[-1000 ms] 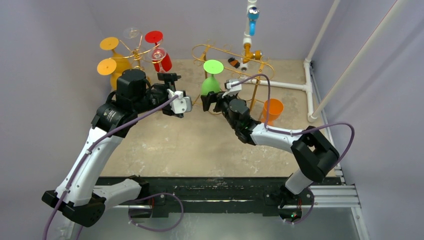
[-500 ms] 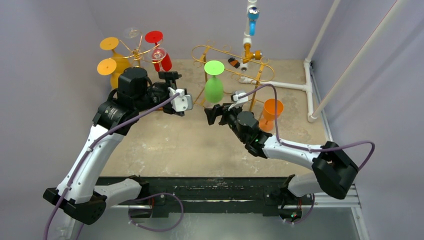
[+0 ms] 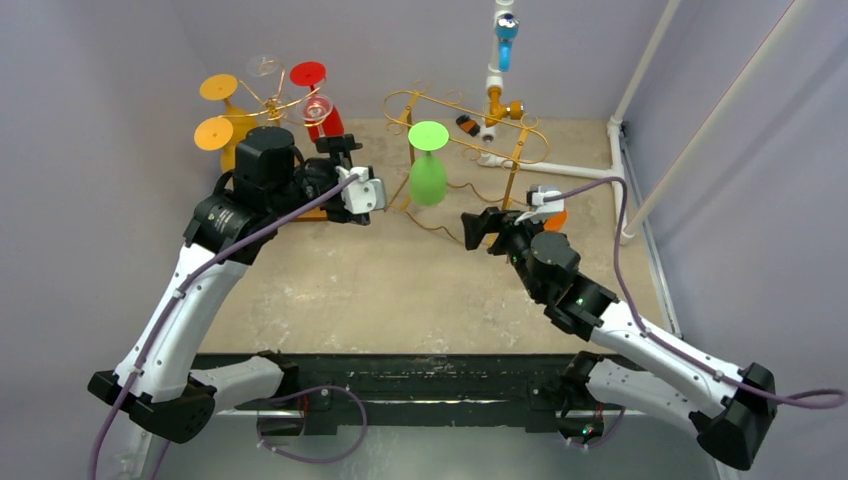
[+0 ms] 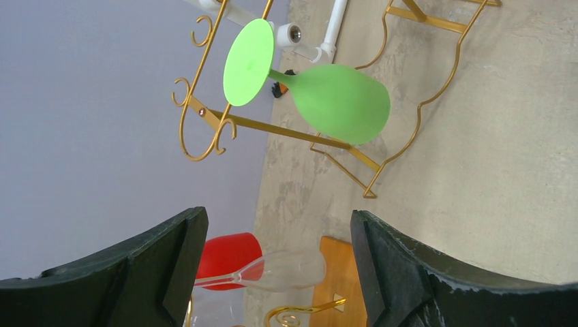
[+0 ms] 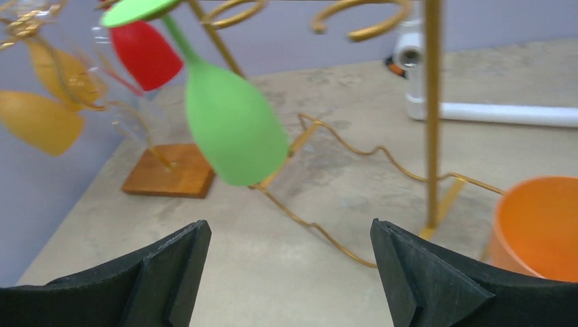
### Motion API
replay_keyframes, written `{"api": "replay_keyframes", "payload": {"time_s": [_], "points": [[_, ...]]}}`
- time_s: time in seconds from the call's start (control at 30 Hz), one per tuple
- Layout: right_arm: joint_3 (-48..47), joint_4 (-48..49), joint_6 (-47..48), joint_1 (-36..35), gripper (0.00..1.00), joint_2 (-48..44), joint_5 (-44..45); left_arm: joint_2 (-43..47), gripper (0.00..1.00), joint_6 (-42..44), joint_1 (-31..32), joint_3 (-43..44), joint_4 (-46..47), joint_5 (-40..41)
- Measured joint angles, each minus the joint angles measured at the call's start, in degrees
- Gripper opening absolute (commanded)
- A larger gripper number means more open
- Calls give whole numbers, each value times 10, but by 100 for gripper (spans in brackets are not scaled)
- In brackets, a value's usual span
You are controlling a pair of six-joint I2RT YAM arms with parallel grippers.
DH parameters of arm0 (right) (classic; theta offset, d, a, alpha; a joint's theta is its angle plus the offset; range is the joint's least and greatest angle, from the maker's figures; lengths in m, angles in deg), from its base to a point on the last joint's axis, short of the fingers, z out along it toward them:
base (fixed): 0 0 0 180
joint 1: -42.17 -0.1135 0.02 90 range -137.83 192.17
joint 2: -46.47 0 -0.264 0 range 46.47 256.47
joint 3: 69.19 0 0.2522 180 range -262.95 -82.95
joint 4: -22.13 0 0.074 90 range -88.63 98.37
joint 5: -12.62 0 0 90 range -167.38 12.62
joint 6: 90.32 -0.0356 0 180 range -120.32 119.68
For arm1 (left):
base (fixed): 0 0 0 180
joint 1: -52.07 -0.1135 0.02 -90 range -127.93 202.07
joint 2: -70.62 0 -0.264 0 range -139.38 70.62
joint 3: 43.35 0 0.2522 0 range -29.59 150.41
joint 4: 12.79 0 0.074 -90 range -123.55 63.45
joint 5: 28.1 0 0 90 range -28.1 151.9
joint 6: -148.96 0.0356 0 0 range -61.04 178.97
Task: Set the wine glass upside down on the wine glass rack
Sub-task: Pick up the wine glass at the center of the board.
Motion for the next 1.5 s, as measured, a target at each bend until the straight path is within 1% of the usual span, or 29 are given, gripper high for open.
{"api": "replay_keyframes", "payload": {"time_s": [0.1,0.17,0.23,0.27,0.37,0.4,0.53,0.8,0.93,1.0,1.1,1.17,1.23,1.3,1.33,1.5], "points": [[-30,-110,-25,45,99,-10,16,0,84,-8,0,8,-7,1],[-60,-185,-41,94,99,4,12,0,85,-13,0,10,-10,2],[-77,-233,-47,132,98,20,8,1,85,-19,0,10,-14,3],[-84,-257,-49,152,96,28,3,2,85,-20,0,10,-16,3],[-101,-305,-45,194,85,58,-22,6,85,-24,0,10,-19,3],[-106,-313,-44,200,82,68,-24,9,85,-24,0,10,-20,3],[-124,-329,-36,217,76,107,-37,21,85,-25,0,10,-24,3],[-119,-323,-31,234,61,104,-36,31,85,-25,0,10,-26,3],[-100,-318,-29,251,60,109,-37,31,85,-25,0,10,-26,2],[-94,-318,-29,257,58,116,-39,31,85,-25,0,10,-26,2],[-90,-317,-29,263,45,128,-42,31,85,-25,0,10,-26,1],[-84,-316,-29,265,39,128,-46,31,85,-25,0,10,-26,1],[-78,-313,-30,267,26,124,-48,31,85,-25,0,10,-27,1],[-75,-313,-30,269,6,119,-49,31,85,-25,0,10,-28,0],[-75,-313,-29,271,0,115,-48,31,85,-25,0,10,-28,0],[-75,-318,-38,276,0,63,-34,31,84,-29,0,13,-34,-6]]}}
